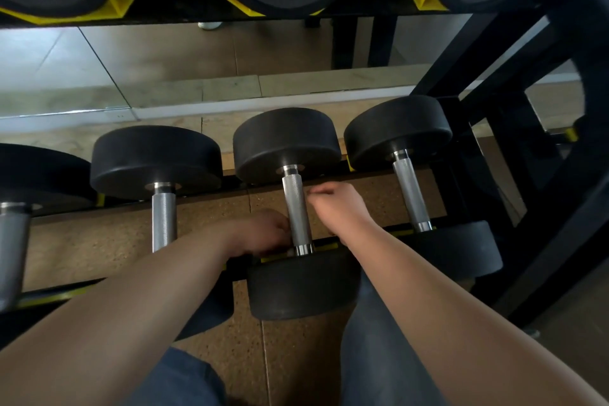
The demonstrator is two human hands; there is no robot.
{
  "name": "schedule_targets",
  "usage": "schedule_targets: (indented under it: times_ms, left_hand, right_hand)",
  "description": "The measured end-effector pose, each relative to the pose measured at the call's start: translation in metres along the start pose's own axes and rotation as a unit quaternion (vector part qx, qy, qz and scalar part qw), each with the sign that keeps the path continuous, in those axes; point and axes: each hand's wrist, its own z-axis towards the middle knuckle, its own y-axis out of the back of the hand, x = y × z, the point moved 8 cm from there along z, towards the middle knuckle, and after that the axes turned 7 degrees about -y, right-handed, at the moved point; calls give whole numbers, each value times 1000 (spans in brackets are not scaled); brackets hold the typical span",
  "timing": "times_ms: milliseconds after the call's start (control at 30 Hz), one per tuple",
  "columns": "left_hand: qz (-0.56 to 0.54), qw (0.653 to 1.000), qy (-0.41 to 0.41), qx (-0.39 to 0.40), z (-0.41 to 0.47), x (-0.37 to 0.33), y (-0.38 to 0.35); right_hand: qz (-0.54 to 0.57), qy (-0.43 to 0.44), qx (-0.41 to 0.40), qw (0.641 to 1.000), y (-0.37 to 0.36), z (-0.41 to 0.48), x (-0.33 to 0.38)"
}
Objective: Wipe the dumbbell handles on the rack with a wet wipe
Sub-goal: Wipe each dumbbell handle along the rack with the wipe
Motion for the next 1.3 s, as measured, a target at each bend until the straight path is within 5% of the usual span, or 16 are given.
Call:
schedule_targets:
  times_ms: [100, 167, 233, 300, 400, 533, 633, 867, 1100, 1300]
  left_hand:
    - [12, 1000, 7, -19, -8, -8, -4]
    - [-138, 982, 30, -123, -10, -2, 15]
    - [-292, 924, 16, -247, -14, 4, 37]
    - [-273, 912, -7, -308, -19, 5, 50]
    - [-223, 931, -5, -289, -23, 4, 46]
    - [-77, 986, 11, -149, -34, -7, 22]
    - [-15, 994, 5, -105, -41, -13, 1]
    - [-127, 943, -26, -306, -39, -19, 29]
    - [-6, 990, -5, -144, -49, -12, 2]
    - [-97, 929, -40, -354, -44, -35, 34]
  right_hand:
    - [-30, -7, 13, 999, -4, 2, 0]
    - [-34, -8, 13, 999, -4, 2, 1]
    - [-25, -2, 1, 1000, -1, 2, 0]
    - [-5, 3, -8, 1000, 1, 2, -1]
    - [9, -8, 5, 1000, -1, 3, -3]
    - [15, -29, 26, 999, -4, 5, -5]
    - [26, -36, 21, 999, -3, 6, -6]
    - [51, -35, 28, 998, -1, 4, -9]
    - [35, -13, 39, 999, -3, 0, -3]
    - [45, -10, 27, 999, 0, 1, -5]
